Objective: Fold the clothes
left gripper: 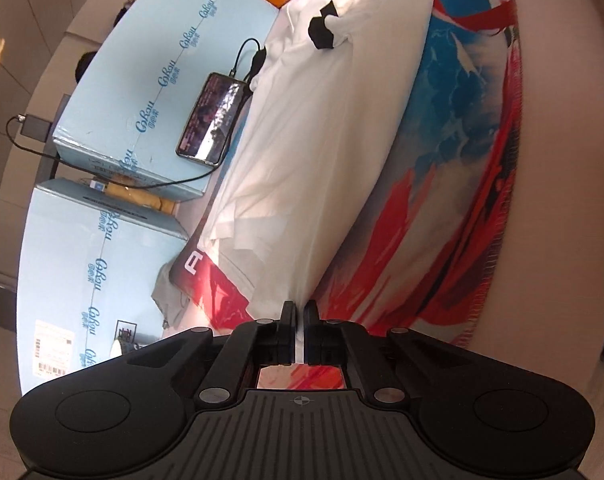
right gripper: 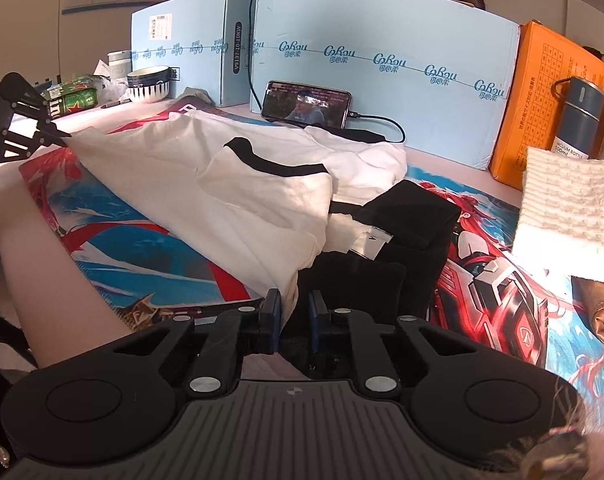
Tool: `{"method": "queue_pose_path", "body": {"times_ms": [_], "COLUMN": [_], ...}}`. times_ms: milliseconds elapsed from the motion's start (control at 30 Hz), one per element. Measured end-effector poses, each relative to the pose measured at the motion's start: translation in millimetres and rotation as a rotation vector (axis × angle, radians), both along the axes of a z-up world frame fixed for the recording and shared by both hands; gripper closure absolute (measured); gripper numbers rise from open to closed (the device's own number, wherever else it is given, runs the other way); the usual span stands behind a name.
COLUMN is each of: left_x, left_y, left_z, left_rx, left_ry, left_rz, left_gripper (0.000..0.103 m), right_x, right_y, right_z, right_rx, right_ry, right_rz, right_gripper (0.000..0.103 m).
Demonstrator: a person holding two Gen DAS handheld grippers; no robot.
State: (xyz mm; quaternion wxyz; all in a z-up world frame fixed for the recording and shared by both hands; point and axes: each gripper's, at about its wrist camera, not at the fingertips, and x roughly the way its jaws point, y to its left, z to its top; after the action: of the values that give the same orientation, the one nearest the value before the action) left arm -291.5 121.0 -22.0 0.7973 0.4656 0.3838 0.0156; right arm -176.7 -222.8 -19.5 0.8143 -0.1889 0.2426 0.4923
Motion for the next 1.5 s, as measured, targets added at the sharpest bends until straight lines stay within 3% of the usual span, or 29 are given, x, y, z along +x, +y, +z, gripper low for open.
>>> {"method": "queue_pose_path", "body": {"times_ms": [167,267,300,333,400,467,533,600,733,767,900,1100,1267,1500], "left_x": [-11,-13,-14,-14,-15,-12,-6,13,57,71,130,186,193,184], "left_y": [1,7,9,11,18,29,36,38,41,43,54,87,109,122], "left_z": [3,3,3,3,7,18,31,41,59,60,62,34,-3,-4], "left_rx": [-0.034,-0.056,-0.063,-0.071,-0.066,-0.056,-0.089,-0.184,-0.391,-0.427,-0.55,-0.602,-0.621,-0.645], "left_ry": [-0.013,-0.012,-0.012,-0.011,-0.032,-0.107,-0.216,-0.317,-0.516,-0.527,-0.519,-0.364,-0.292,-0.297], "left_rz": [0.057,0.104,0.12,0.136,0.18,0.22,0.218,0.195,0.141,0.142,0.164,0.154,0.198,0.199], "left_gripper": [0.102,0.094,0.094,0.093,0.084,0.074,0.055,0.034,0.03,0.028,0.028,0.028,0.028,0.019], "right_x": [-2,-2,-2,-3,-2,9,23,42,92,106,164,214,243,271], "right_y": [-14,-20,-22,-24,-29,-35,-38,-33,4,15,65,143,199,231], "right_z": [7,9,9,10,12,21,31,41,59,63,68,57,30,-5], "right_rx": [-0.017,-0.015,-0.014,-0.013,-0.007,0.074,0.166,0.255,0.36,0.379,0.399,0.305,0.173,0.05], "right_ry": [-0.002,-0.008,-0.011,-0.013,-0.016,-0.011,-0.006,-0.013,0.02,0.038,0.162,0.249,0.281,0.242], "right_rz": [-0.015,-0.024,-0.027,-0.03,-0.037,-0.065,-0.097,-0.132,-0.143,-0.143,-0.166,-0.163,-0.084,0.023], "right_gripper": [0.091,0.088,0.072,0.047,0.037,0.037,0.033,0.027,0.024,0.024,0.024,0.024,0.024,0.024]}}
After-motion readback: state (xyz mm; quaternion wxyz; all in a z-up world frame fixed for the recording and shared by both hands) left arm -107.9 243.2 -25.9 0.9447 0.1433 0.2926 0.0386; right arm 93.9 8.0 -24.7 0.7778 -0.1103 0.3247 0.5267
